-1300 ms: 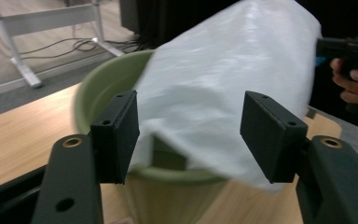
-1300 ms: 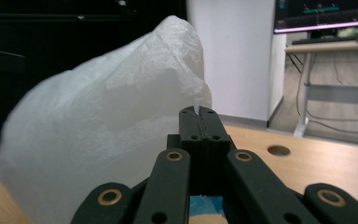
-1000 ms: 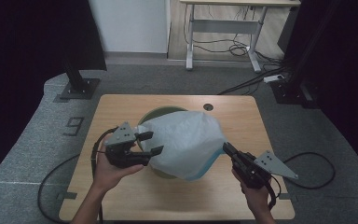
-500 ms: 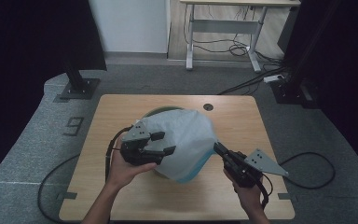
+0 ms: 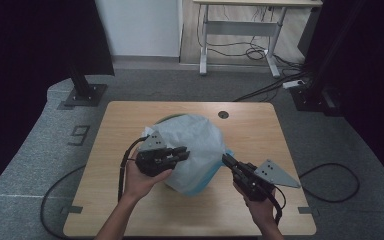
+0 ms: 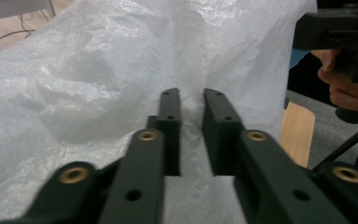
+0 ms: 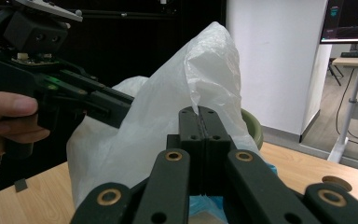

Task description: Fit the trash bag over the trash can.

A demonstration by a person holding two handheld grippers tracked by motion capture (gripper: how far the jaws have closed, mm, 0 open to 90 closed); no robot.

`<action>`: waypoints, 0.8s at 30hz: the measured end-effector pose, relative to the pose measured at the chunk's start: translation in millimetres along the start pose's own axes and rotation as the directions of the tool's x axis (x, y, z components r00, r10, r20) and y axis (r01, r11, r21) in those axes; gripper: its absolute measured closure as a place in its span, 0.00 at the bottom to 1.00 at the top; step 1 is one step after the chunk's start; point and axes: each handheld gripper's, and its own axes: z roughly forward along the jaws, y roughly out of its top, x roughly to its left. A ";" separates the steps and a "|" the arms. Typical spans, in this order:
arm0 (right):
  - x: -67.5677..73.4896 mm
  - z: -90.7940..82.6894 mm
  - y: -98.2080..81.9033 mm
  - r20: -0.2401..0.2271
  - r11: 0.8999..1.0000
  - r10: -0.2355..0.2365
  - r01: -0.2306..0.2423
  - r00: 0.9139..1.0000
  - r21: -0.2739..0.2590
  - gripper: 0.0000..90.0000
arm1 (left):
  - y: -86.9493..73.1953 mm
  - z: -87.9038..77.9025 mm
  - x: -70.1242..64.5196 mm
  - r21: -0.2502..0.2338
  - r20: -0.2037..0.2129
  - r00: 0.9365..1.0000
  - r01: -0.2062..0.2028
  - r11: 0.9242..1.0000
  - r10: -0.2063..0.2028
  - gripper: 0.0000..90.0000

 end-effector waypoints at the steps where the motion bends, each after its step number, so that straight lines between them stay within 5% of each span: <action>1: -0.3 0.1 -0.4 0.001 1.000 0.001 -0.001 1.000 0.000 0.98 | -0.8 -0.4 2.1 -0.006 0.017 1.000 0.007 1.000 -0.007 0.91; 9: -5.4 0.2 -3.3 -0.007 1.000 0.019 -0.019 1.000 0.012 0.91 | -1.0 -4.9 10.1 -0.053 0.048 0.998 0.043 0.998 -0.040 1.00; 13: -4.7 -4.1 -6.4 0.022 1.000 0.024 -0.024 0.999 0.002 0.61 | -0.9 -8.6 13.9 -0.075 0.032 0.998 0.062 0.995 -0.059 1.00; 16: 6.8 -17.9 -13.9 0.058 1.000 -0.009 0.010 0.998 -0.017 0.50 | -1.3 -12.8 15.7 -0.089 0.025 0.997 0.070 0.994 -0.068 1.00; 24: 20.5 -35.9 -44.1 0.061 0.998 -0.051 0.050 0.997 0.029 0.56 | 1.6 -18.8 18.6 -0.112 0.047 0.994 0.102 0.988 -0.097 1.00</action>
